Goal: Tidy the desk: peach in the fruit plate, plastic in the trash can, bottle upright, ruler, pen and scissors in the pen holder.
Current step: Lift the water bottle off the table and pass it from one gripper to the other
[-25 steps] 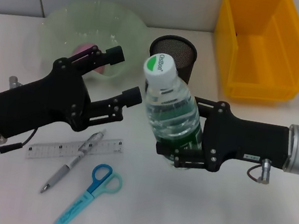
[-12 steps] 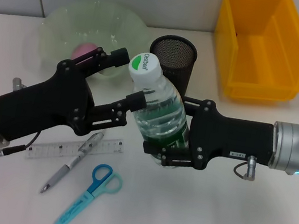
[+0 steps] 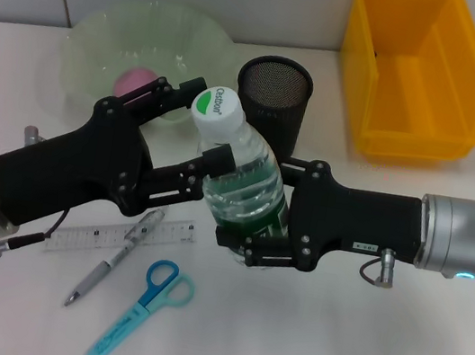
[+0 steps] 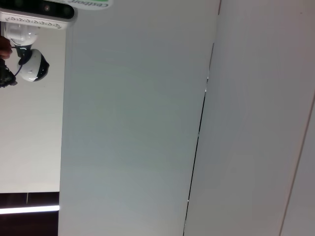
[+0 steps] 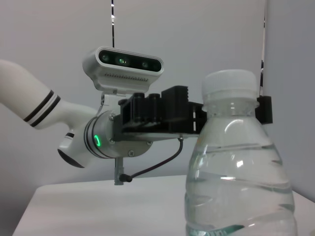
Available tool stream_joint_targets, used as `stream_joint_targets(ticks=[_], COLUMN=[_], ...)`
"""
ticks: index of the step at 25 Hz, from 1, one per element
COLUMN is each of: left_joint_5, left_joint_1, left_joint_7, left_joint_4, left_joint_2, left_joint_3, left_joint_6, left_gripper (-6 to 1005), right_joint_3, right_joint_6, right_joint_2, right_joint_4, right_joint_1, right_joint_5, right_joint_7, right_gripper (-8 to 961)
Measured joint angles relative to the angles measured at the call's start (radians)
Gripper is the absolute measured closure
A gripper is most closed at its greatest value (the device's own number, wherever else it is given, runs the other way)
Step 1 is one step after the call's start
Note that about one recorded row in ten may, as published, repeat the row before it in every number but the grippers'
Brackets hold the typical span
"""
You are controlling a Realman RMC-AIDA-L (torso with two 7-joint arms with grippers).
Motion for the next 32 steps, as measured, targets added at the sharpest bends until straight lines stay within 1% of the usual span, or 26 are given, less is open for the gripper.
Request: stream_joint_targets(ticks=[6, 15, 20, 32], left_joint_5=[-0.001, -0.001, -0.001, 0.0], left_joint_1=[0.0, -0.01, -0.022, -0.029], left_joint_7=[-0.001, -0.011, -0.015, -0.022], left_joint_4=[-0.001, -0.009, -0.028, -0.029], left_joint_2=[0.0, -0.002, -0.002, -0.001], left_joint_3=[-0.001, 0.006, 0.002, 0.006], left_joint_6=[0.005, 0.012, 0.009, 0.012], left_gripper=[233, 237, 239, 244], right_joint_3=[-0.005, -0.009, -0.011, -0.015], right_joint_6=[0.01, 0.009, 0.005, -0.001], right_joint_2=[0.001, 0.003, 0.003, 0.003], right_joint_4=[0.006, 0.05, 0.05, 0.05], right_joint_1=[0.006, 0.031, 0.032, 0.033], right_joint_5=[0.0, 0.012, 0.018, 0.019], right_joint_7=[-0.001, -0.026, -0.026, -0.026], right_gripper=[142, 139, 138, 134])
